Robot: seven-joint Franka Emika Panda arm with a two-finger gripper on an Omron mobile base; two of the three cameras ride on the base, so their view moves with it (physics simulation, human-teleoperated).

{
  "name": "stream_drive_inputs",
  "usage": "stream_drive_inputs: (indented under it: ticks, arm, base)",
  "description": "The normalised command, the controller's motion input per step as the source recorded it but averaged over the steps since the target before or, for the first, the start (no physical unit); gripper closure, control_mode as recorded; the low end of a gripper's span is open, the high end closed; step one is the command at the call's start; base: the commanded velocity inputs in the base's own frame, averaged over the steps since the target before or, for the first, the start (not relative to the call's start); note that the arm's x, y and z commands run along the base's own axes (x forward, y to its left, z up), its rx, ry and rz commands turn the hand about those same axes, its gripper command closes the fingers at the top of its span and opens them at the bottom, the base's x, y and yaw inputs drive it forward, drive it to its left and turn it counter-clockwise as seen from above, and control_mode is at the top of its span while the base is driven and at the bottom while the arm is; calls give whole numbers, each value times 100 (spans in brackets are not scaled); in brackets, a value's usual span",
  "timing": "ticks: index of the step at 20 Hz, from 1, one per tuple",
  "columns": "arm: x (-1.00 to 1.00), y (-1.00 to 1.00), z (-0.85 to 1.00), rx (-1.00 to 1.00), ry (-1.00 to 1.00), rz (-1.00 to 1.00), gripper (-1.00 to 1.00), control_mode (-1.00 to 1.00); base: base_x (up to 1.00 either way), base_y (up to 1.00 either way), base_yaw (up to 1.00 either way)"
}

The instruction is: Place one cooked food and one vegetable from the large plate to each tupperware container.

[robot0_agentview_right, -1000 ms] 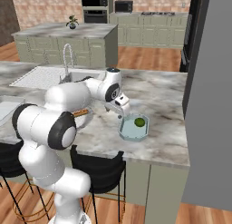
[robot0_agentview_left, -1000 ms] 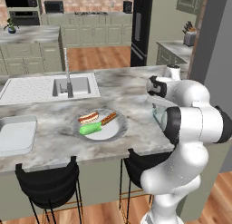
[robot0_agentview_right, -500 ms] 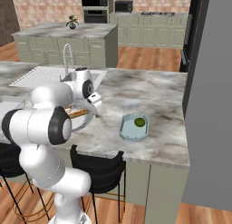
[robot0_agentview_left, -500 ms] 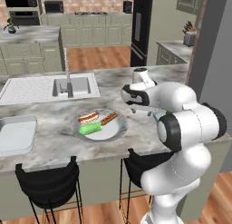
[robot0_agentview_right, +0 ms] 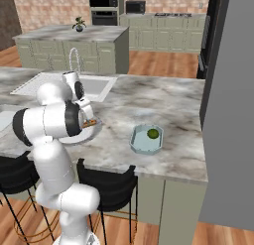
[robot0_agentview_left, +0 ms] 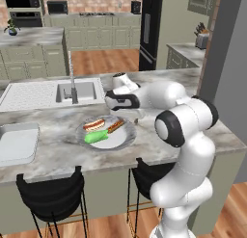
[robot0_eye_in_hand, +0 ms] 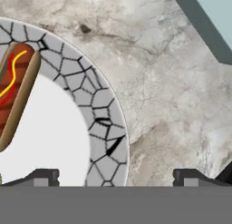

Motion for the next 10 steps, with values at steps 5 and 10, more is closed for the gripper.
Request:
stream_drive_inputs:
  ticks: [5,10]
  arm:
    - [10,52,-25,1,0,-6,-100,-100]
    - [12,5,-36,6,-3,-7,-100,-100]
  base:
    - [0,0,0]
    - [0,0,0]
